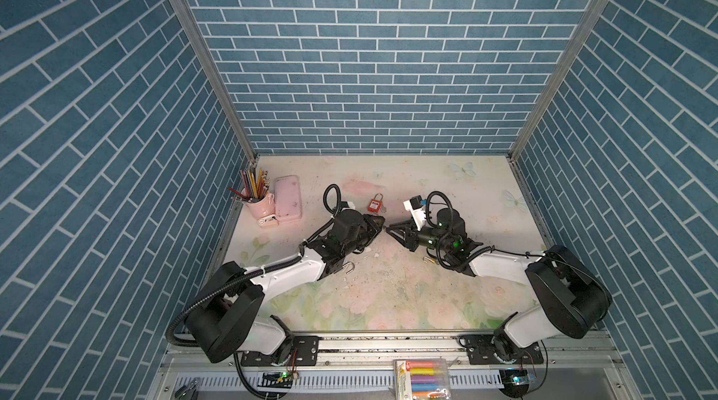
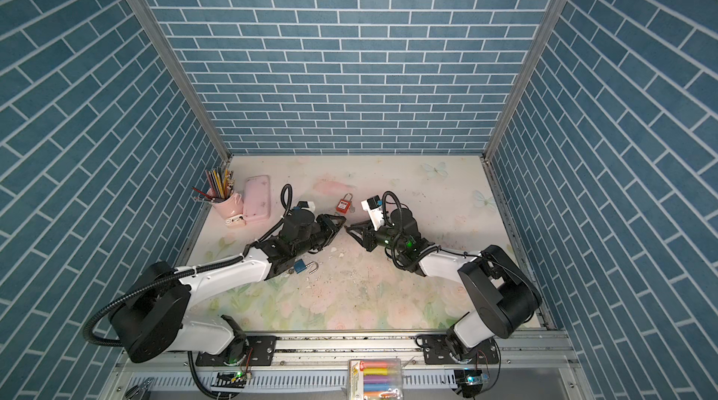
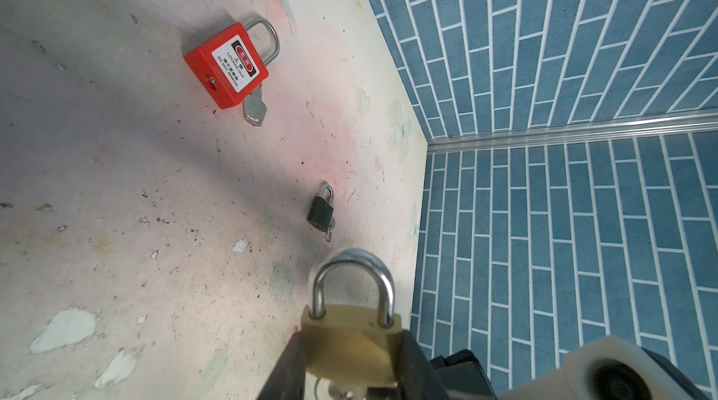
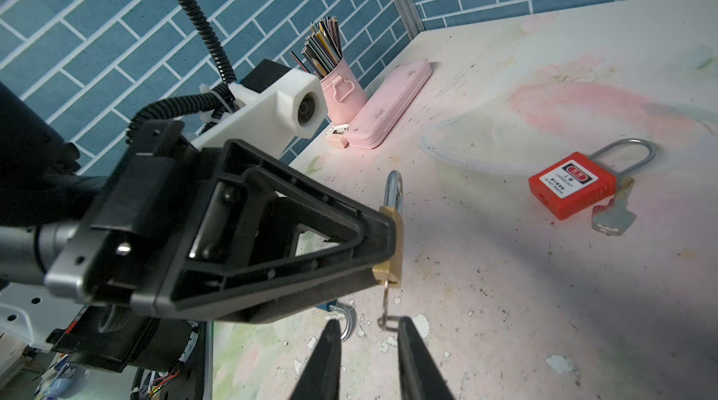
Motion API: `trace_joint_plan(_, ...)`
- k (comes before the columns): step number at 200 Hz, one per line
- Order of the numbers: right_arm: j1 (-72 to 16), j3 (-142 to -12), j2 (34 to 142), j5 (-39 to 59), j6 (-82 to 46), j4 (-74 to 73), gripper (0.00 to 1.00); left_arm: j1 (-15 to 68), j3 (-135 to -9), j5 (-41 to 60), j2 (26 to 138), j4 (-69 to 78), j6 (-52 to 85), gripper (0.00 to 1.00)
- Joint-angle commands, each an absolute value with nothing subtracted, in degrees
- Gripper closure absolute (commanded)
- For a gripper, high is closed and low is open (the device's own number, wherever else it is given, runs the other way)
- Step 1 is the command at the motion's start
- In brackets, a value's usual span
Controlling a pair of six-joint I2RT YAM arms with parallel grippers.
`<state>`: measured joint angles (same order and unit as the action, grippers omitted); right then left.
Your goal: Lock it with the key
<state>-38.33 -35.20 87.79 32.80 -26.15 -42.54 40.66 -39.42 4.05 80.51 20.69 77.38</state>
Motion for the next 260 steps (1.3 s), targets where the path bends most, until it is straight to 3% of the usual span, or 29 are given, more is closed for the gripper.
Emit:
trace_joint_plan(1,-38.84,-37.20,89.37,32.82,-26.14,-44.11,0.76,40.09,-39.02,3.80,80.77,22.42,77.43,1.00)
trace_joint_plan(170,-40.33,-40.33,93.69,33.13,-25.96,-42.53,1.00,39.48,-38.94,4.47,81.21,23.20,78.30,1.00)
trace_joint_plan(260,-40.80,-39.36,93.63,34.37,-26.50,-41.77,1.00,37.57,-40.14,-0.70,80.39,21.63,78.20,1.00)
